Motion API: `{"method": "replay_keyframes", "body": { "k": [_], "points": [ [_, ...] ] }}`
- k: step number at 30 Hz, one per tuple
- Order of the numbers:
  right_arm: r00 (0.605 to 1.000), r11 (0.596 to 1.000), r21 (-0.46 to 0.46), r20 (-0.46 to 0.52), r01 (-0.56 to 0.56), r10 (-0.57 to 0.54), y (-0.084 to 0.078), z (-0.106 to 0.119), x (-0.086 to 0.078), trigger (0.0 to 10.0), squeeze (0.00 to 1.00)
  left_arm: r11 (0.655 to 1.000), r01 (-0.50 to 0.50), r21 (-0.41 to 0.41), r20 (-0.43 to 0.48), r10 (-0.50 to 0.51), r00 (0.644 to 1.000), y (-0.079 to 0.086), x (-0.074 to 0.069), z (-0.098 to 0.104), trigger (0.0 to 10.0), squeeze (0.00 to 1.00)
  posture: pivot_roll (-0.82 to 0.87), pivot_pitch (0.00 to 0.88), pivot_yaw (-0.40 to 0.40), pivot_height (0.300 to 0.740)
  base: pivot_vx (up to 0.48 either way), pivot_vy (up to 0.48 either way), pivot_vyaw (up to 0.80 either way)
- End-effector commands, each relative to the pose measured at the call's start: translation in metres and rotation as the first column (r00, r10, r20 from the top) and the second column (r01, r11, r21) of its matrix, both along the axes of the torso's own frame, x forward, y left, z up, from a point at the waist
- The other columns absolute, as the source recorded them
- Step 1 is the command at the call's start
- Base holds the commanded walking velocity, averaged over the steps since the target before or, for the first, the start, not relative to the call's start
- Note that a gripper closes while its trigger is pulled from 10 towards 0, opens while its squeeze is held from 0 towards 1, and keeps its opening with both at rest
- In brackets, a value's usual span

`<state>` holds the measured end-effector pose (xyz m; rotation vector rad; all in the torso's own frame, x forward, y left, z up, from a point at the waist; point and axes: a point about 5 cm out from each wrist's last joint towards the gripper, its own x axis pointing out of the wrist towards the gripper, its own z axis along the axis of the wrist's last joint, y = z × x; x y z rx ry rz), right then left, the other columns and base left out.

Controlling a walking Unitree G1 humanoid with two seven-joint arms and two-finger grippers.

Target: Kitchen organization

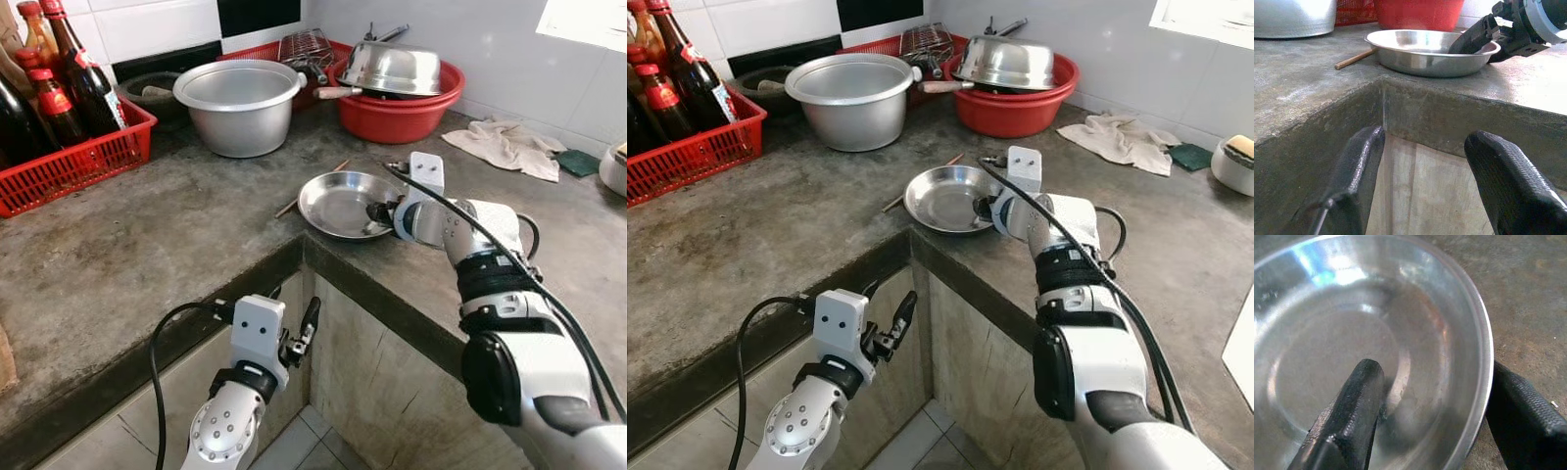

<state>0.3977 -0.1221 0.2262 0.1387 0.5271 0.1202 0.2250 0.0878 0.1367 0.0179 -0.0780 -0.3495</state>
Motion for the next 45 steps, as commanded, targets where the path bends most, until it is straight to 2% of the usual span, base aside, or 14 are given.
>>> {"method": "replay_keyframes", "body": {
  "k": [1,2,16,20,24,28,32,37,38,40,41,43,44,45],
  "points": [
    [0.995,1.0,-0.009,-0.093,-0.028,0.027,0.005,-0.015,-0.004,10.0,0.0,1.0,-0.004,-0.006,0.016,0.004,1.0,-0.001,0.0,0.005,10.0,0.0,0.11,0.093,-0.068,0.74,0.0,0.0,0.0],
    [0.995,1.0,-0.011,-0.095,-0.028,0.027,0.005,-0.016,-0.004,0.0,0.0,1.0,-0.004,-0.006,0.016,0.004,1.0,-0.001,-0.001,0.005,10.0,0.0,0.11,0.093,-0.068,0.74,0.0,0.0,0.0],
    [0.991,0.998,0.015,-0.122,0.056,-0.053,-0.005,-0.024,-0.004,0.0,0.0,1.0,-0.02,-0.005,0.019,0.02,1.0,0.0,0.0,0.005,10.0,0.0,0.11,0.091,-0.078,0.74,0.0,0.0,0.0],
    [0.989,0.995,0.056,-0.128,0.08,-0.073,-0.007,-0.025,-0.005,0.0,0.0,1.0,-0.023,-0.006,0.019,0.023,1.0,0.0,0.0,0.004,10.0,0.0,0.11,0.086,-0.078,0.74,0.0,0.0,0.0],
    [0.988,0.975,0.183,-0.115,0.124,-0.104,-0.005,-0.022,-0.004,0.0,0.0,1.0,-0.024,-0.004,0.021,0.024,0.999,0.0,0.001,0.005,10.0,0.0,0.11,0.079,-0.078,0.74,0.0,0.0,0.0],
    [0.976,0.924,0.323,0.008,0.203,-0.218,-0.012,-0.012,-0.004,0.0,0.0,1.0,-0.027,-0.004,0.026,0.027,0.999,0.001,0.003,0.006,10.0,0.0,0.12,0.068,-0.072,0.74,0.0,0.0,0.0],
    [0.957,0.898,0.383,0.101,0.216,-0.273,-0.019,-0.002,-0.007,0.0,0.0,1.0,-0.027,-0.001,0.026,0.027,0.999,0.002,0.003,0.005,10.0,0.0,0.11,0.062,-0.067,0.74,0.0,0.0,0.0],
    [0.898,0.852,0.473,0.239,0.226,-0.37,-0.03,0.012,-0.023,0.0,0.0,1.0,-0.02,0.001,0.033,0.02,0.999,0.002,0.006,0.007,10.0,0.0,0.11,0.057,-0.055,0.74,0.0,0.0,0.0],
    [0.898,0.852,0.473,0.239,0.226,-0.37,-0.03,0.012,-0.023,0.0,0.0,1.0,-0.02,0.001,0.033,0.02,0.999,0.002,0.006,0.007,10.0,0.0,0.11,0.057,-0.055,0.74,0.0,0.0,0.0],
    [0.832,0.852,0.478,0.369,0.212,-0.414,-0.035,0.022,-0.035,0.0,0.0,1.0,-0.021,0.002,0.035,0.021,0.999,0.003,0.008,0.007,10.0,0.0,0.1,0.056,-0.051,0.74,0.0,0.0,0.0],
    [0.832,0.852,0.478,0.369,0.212,-0.414,-0.035,0.022,-0.035,0.0,0.0,1.0,-0.021,0.002,0.035,0.021,0.999,0.003,0.008,0.007,10.0,0.0,0.1,0.056,-0.051,0.74,0.0,0.0,0.0],
    [0.778,0.899,0.382,0.489,0.215,-0.394,-0.037,0.028,-0.053,0.0,0.0,1.0,-0.023,0.0,0.042,0.023,0.999,0.003,0.008,0.009,10.0,0.0,0.1,0.058,-0.045,0.74,0.0,0.0,0.0],
    [0.778,0.899,0.382,0.489,0.215,-0.394,-0.037,0.028,-0.053,0.0,0.0,1.0,-0.023,0.0,0.042,0.023,0.999,0.003,0.008,0.009,10.0,0.0,0.1,0.058,-0.045,0.74,0.0,0.0,0.0],
    [0.737,0.926,0.311,0.571,0.215,-0.363,-0.038,0.034,-0.063,0.0,0.0,1.0,-0.022,-0.011,0.055,0.023,0.998,0.003,0.008,0.012,10.0,0.0,0.1,0.06,-0.044,0.74,0.0,0.0,0.0]
  ]
}}
